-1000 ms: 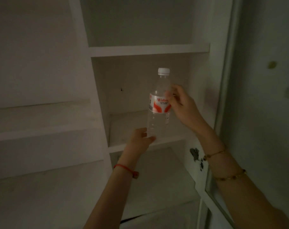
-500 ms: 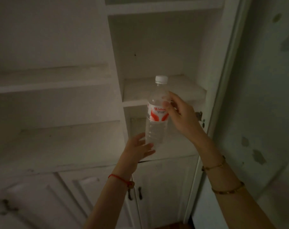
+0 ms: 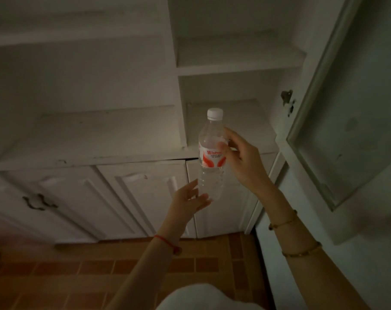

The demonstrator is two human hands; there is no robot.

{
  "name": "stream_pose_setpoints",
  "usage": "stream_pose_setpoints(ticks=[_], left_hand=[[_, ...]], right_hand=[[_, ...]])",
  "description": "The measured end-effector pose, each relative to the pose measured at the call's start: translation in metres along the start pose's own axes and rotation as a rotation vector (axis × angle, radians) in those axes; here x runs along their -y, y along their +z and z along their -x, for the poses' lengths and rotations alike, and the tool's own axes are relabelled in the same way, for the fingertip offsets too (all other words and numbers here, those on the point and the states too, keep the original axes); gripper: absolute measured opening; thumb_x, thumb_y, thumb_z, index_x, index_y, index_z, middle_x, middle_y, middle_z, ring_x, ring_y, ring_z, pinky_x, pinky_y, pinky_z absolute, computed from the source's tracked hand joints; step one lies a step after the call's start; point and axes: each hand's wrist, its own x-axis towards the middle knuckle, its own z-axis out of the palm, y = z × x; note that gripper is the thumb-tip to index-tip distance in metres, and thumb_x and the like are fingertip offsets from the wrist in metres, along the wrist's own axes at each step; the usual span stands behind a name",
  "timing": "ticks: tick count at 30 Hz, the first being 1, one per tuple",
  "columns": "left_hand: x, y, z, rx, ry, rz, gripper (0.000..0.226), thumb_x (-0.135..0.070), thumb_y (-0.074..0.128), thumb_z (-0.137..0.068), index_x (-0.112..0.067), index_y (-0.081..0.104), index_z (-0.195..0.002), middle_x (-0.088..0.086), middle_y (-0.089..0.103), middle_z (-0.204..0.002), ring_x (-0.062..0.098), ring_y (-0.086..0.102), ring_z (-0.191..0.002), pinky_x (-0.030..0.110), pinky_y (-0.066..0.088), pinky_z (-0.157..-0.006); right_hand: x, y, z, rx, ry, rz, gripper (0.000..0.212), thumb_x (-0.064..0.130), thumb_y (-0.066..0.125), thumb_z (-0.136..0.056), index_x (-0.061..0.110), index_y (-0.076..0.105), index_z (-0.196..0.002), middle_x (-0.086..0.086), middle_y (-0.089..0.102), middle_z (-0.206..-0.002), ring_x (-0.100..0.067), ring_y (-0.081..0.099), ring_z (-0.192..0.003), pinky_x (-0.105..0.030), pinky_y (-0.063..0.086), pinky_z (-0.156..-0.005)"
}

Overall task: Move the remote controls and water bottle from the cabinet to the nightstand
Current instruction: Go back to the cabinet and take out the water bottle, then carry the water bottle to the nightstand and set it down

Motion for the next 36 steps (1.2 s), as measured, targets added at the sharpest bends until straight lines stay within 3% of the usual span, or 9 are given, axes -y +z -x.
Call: stream_pose_setpoints(ticks=[4,8,13,15,21,29,33,36], left_hand=[[0.026,-0.012,0.013,0.006,-0.025,-0.043,0.047,0.008,0.058,-0.086,-0.006,0.053,-0.13,0.016,0.065,-0.117,0.026,0.065,-0.105,0.028,0.057,-0.084],[0.049,-0.027,0.023,-0.001,-0.047,-0.123,0.052,0.004,0.062,-0.084,-0.008,0.051,-0.133,0.014,0.065,-0.121,0.026,0.063,-0.111,0.033,0.056,-0.088],[0.065,-0.037,0.033,-0.005,-0.089,-0.128,0.055,0.002,0.062,-0.085,-0.009,0.048,-0.137,0.014,0.065,-0.122,0.029,0.063,-0.112,0.047,0.051,-0.096],[0.069,-0.041,0.037,-0.012,-0.101,-0.103,0.054,0.003,0.061,-0.086,-0.008,0.048,-0.137,0.013,0.066,-0.121,0.028,0.065,-0.11,0.046,0.051,-0.096],[0.077,-0.057,0.058,-0.045,-0.064,-0.081,0.047,-0.001,0.06,-0.087,-0.017,0.054,-0.131,0.009,0.068,-0.119,0.023,0.066,-0.108,0.038,0.053,-0.094],[0.086,-0.095,0.114,-0.328,-0.066,0.003,0.04,0.002,0.059,-0.087,-0.014,0.058,-0.123,0.007,0.071,-0.107,0.017,0.07,-0.093,0.027,0.056,-0.083],[0.092,-0.124,0.152,-0.475,-0.103,0.039,0.042,-0.008,0.064,-0.087,-0.017,0.057,-0.127,0.005,0.068,-0.116,0.018,0.067,-0.103,0.035,0.055,-0.091],[0.096,-0.144,0.182,-0.605,-0.067,0.113,0.04,-0.008,0.067,-0.084,-0.022,0.061,-0.122,0.002,0.07,-0.113,0.017,0.068,-0.102,0.033,0.055,-0.09]], right_hand=[[-0.013,0.016,0.023,0.003,0.052,0.002,0.048,0.028,0.051,-0.096,0.016,0.042,-0.141,-0.006,0.056,-0.136,-0.016,0.058,-0.119,-0.022,0.053,-0.091],[-0.022,0.031,0.04,0.038,0.089,0.012,0.048,0.026,0.051,-0.095,0.015,0.041,-0.141,-0.007,0.055,-0.137,-0.014,0.056,-0.12,-0.012,0.05,-0.087],[-0.027,0.045,0.052,0.063,0.108,0.031,0.048,0.026,0.051,-0.094,0.016,0.041,-0.141,-0.008,0.055,-0.136,-0.007,0.054,-0.114,-0.01,0.051,-0.086],[-0.026,0.05,0.054,0.08,0.11,0.024,0.049,0.025,0.052,-0.094,0.016,0.041,-0.141,-0.007,0.054,-0.138,-0.01,0.055,-0.117,-0.015,0.052,-0.09],[-0.02,0.072,0.059,0.155,0.08,-0.006,0.048,0.022,0.054,-0.094,0.014,0.042,-0.14,-0.005,0.054,-0.138,-0.008,0.054,-0.117,-0.002,0.046,-0.083],[0.005,0.131,0.066,0.41,-0.021,-0.101,0.048,0.019,0.055,-0.095,0.012,0.043,-0.141,0.0,0.055,-0.136,-0.004,0.054,-0.118,-0.005,0.046,-0.088],[0.03,0.176,0.077,0.596,-0.044,-0.195,0.05,0.029,0.054,-0.094,0.017,0.043,-0.142,0.003,0.056,-0.137,-0.005,0.056,-0.12,-0.017,0.051,-0.091],[0.048,0.216,0.088,0.712,-0.087,-0.222,0.051,0.032,0.054,-0.094,0.018,0.044,-0.141,0.005,0.058,-0.134,-0.004,0.058,-0.117,-0.018,0.053,-0.089]])
